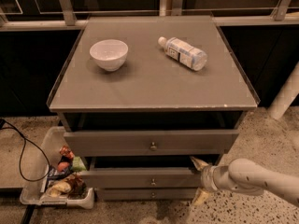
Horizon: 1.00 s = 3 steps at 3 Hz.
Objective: Open middle drawer
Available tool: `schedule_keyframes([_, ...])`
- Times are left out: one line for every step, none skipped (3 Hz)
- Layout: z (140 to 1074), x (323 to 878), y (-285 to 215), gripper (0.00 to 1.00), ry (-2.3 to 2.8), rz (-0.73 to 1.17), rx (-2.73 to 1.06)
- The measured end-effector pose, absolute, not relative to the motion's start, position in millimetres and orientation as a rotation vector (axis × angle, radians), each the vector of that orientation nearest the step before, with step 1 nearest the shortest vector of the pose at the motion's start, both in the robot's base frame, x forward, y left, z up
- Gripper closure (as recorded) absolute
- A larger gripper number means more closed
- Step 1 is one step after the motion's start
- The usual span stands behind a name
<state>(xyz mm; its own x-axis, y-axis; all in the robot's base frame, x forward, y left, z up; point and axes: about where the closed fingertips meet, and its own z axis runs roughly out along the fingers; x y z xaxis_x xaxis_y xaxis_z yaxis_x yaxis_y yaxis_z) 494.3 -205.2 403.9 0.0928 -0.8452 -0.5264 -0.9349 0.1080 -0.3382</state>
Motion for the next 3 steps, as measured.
schedule_keyframes([403.8,494.3,-205.2,0.00,1.757,0.181,-1.742])
schedule_keyframes([403.8,494.3,-205.1,0.19,1.757,0.181,-1.742])
schedule_keyframes([403.8,494.3,-205.1,0.42,1.757,0.181,-1.742])
